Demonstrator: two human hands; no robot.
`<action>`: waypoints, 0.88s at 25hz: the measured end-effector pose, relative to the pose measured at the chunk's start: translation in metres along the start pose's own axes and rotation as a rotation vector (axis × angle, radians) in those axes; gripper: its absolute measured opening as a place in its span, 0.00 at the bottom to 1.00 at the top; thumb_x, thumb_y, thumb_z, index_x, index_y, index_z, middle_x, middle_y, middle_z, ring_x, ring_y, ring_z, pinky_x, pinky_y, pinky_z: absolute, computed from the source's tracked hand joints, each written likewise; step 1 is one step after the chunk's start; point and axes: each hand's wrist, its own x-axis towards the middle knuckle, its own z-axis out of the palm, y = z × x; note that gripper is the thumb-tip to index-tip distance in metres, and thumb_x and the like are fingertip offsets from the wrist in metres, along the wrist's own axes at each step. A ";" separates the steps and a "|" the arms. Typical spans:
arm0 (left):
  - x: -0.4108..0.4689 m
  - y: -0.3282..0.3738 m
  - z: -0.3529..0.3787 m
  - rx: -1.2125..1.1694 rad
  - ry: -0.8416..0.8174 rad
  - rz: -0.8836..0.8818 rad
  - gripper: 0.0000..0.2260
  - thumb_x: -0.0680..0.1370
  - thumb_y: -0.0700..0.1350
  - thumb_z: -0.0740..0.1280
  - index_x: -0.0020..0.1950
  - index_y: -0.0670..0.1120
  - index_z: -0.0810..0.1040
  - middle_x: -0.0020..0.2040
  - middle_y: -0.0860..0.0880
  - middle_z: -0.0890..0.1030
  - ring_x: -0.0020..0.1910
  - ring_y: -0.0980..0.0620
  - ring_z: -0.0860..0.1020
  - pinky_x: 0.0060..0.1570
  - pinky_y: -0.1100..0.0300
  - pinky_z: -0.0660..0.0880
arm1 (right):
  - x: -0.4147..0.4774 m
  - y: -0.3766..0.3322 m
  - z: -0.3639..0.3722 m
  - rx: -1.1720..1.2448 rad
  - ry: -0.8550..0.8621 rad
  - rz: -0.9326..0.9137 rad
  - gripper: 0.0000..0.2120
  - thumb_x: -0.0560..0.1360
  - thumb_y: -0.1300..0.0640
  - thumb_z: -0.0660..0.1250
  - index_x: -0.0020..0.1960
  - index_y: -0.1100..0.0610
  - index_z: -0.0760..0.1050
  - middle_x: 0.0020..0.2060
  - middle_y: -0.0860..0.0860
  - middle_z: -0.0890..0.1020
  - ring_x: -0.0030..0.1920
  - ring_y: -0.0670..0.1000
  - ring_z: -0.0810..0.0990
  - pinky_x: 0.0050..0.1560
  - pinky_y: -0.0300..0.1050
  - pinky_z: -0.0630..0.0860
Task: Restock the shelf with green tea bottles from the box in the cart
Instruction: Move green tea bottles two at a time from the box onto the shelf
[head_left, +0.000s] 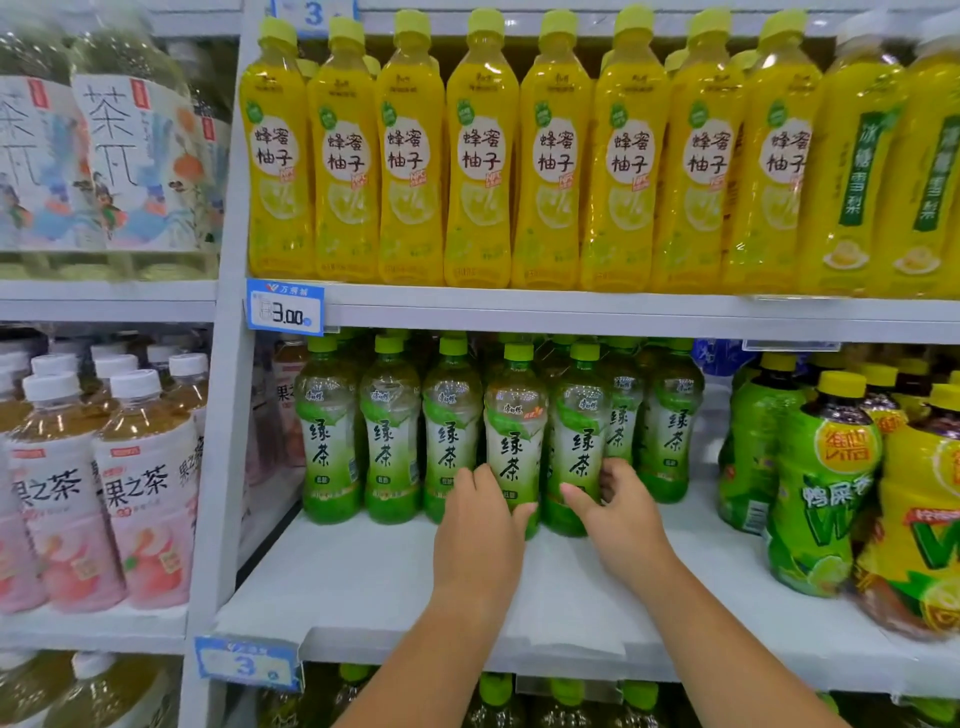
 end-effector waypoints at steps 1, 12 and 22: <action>0.001 0.000 0.003 0.038 0.008 0.013 0.20 0.80 0.59 0.65 0.63 0.45 0.71 0.58 0.48 0.73 0.57 0.50 0.75 0.52 0.60 0.75 | 0.002 0.002 0.001 0.026 0.004 0.006 0.16 0.73 0.60 0.75 0.54 0.48 0.74 0.50 0.43 0.82 0.52 0.41 0.80 0.58 0.47 0.78; 0.012 0.000 0.017 0.128 0.065 0.020 0.19 0.79 0.59 0.67 0.57 0.45 0.73 0.53 0.48 0.75 0.50 0.50 0.79 0.42 0.60 0.76 | 0.011 0.023 0.003 0.038 -0.012 -0.034 0.17 0.73 0.60 0.75 0.59 0.47 0.78 0.52 0.42 0.84 0.54 0.44 0.82 0.59 0.50 0.80; 0.009 -0.001 0.011 0.160 -0.060 -0.017 0.21 0.82 0.58 0.60 0.71 0.47 0.68 0.62 0.50 0.72 0.57 0.50 0.78 0.47 0.59 0.74 | 0.006 0.018 0.002 -0.006 -0.037 -0.042 0.16 0.75 0.56 0.73 0.62 0.47 0.79 0.54 0.41 0.84 0.56 0.43 0.81 0.62 0.50 0.78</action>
